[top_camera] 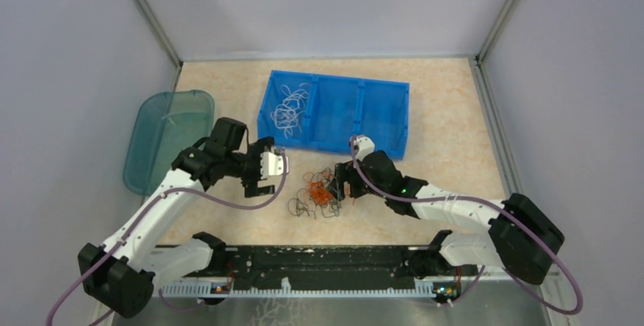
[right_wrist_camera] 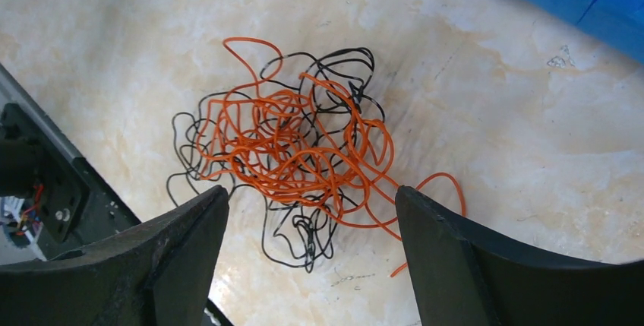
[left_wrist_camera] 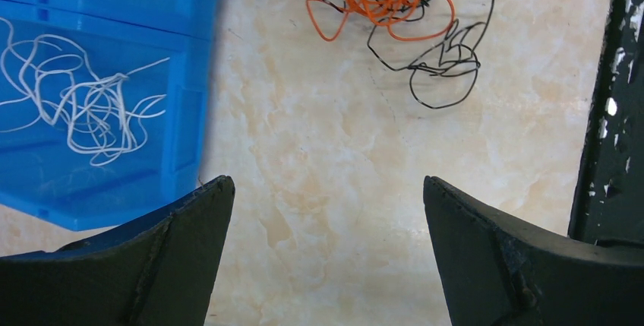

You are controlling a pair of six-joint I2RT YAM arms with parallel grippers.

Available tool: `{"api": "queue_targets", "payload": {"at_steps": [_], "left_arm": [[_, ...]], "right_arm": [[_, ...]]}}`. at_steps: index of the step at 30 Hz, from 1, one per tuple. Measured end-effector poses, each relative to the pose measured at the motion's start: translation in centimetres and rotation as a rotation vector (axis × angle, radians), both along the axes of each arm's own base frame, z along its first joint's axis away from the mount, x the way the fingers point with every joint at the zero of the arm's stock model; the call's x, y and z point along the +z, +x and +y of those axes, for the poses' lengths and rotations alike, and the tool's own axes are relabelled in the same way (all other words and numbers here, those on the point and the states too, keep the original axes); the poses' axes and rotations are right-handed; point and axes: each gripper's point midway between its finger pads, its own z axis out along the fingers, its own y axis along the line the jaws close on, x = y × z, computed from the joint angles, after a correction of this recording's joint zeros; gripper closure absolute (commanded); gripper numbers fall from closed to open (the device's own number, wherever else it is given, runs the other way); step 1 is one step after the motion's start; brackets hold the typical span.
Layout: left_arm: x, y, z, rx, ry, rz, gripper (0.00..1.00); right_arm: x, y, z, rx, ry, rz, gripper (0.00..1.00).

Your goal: Untangle the cables

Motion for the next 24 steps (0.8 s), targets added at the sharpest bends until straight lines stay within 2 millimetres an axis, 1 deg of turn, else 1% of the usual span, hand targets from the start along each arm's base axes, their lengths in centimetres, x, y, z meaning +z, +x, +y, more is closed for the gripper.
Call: {"api": "queue_targets", "payload": {"at_steps": [3,6,11,14,16,18,21,24], "left_arm": [[-1.2,-0.7,0.3,-0.015,0.019,0.005,0.01],[-2.2,-1.1,0.1,-0.013,0.034,0.017,0.03],[-4.5,-3.0,-1.2,-0.055,0.040,0.071,0.08],[-6.8,-5.0,-2.0,-0.104,0.068,0.121,0.15],[-8.1,-5.7,-2.6,-0.111,0.099,0.170,0.15],[-9.2,-5.9,-3.1,-0.097,0.131,0.225,0.15],[-10.7,-5.6,-3.6,-0.048,0.166,0.288,0.16],[-11.4,-5.4,-3.6,-0.003,0.179,0.317,0.15]], "right_arm": [[-1.3,0.1,0.0,-0.003,-0.035,0.024,0.19],[-1.9,0.5,0.1,-0.004,-0.060,0.032,0.18],[-1.1,1.1,0.5,-0.011,-0.047,0.005,0.18],[-1.1,1.2,0.4,-0.016,-0.042,0.013,0.18],[-1.0,1.5,0.2,-0.029,-0.032,0.016,0.18],[-0.6,1.6,-0.2,-0.044,-0.017,0.008,0.18],[0.4,1.6,-0.6,-0.059,0.013,-0.015,0.18],[1.9,1.8,-0.7,-0.068,0.046,-0.050,0.18]]}}
